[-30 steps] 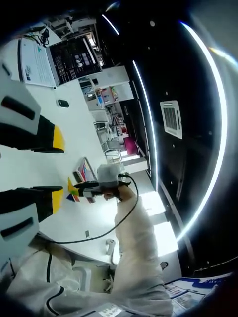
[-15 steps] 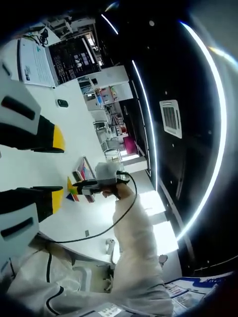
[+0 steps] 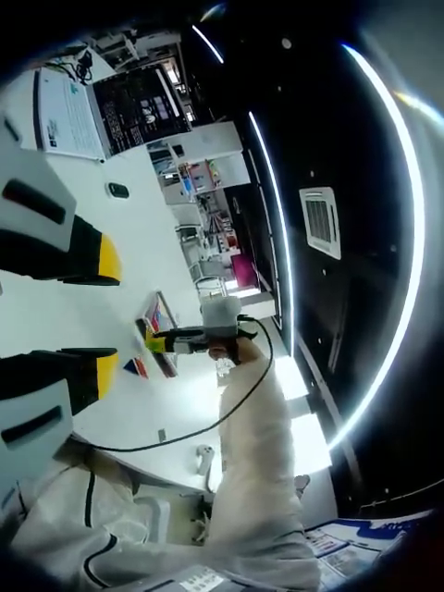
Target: Pick up the tangram pieces one by one and place each piece onto its matching region on the pattern sheet, fitting the shapes together until the outline on the sheet is completely filled by the tangram pieces
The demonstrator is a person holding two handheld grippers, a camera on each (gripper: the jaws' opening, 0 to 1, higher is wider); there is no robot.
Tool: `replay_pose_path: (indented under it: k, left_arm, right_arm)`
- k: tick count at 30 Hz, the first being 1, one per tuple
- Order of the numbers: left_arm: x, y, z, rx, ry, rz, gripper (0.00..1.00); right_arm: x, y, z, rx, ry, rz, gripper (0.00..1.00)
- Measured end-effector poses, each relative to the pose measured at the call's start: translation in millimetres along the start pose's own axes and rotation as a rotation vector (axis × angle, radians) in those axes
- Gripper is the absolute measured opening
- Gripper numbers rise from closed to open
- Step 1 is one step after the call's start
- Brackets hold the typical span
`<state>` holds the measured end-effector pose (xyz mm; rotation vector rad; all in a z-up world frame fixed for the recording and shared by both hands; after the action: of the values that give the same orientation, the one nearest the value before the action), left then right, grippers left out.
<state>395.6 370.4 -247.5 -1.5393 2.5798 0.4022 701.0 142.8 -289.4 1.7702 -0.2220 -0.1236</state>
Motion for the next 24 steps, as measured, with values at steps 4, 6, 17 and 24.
replay_pose_path:
  k: [4, 6, 17, 24]
  left_arm:
    - [1.3, -1.6, 1.7, -0.018, -0.002, 0.0, 0.29]
    - [1.5, -1.0, 1.4, -0.015, 0.0, 0.0, 0.29]
    - [2.0, 0.3, 1.7, -0.013, -0.003, -0.002, 0.29]
    - [0.1, 1.3, 2.4, -0.013, -0.002, -0.007, 0.28]
  right_arm:
    - [13.7, 8.0, 2.2, 0.0, -0.012, 0.053, 0.27]
    - [20.5, 12.6, 4.7, 0.003, 0.009, 0.101, 0.27]
    - [96.7, 21.9, -1.4, -0.032, 0.094, 0.354, 0.27]
    - [116.2, 7.7, -12.8, -0.005, 0.188, 0.432, 0.28]
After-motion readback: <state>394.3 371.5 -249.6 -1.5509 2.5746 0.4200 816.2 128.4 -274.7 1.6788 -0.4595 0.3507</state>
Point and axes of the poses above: the point that each gripper's makers call its tool centre point, and the gripper's own axes: y roughly backward along the fingers, x roughly to its right, z roughly out of its underside, the point moved 9 cm from there along y, roughly backward along the fingers
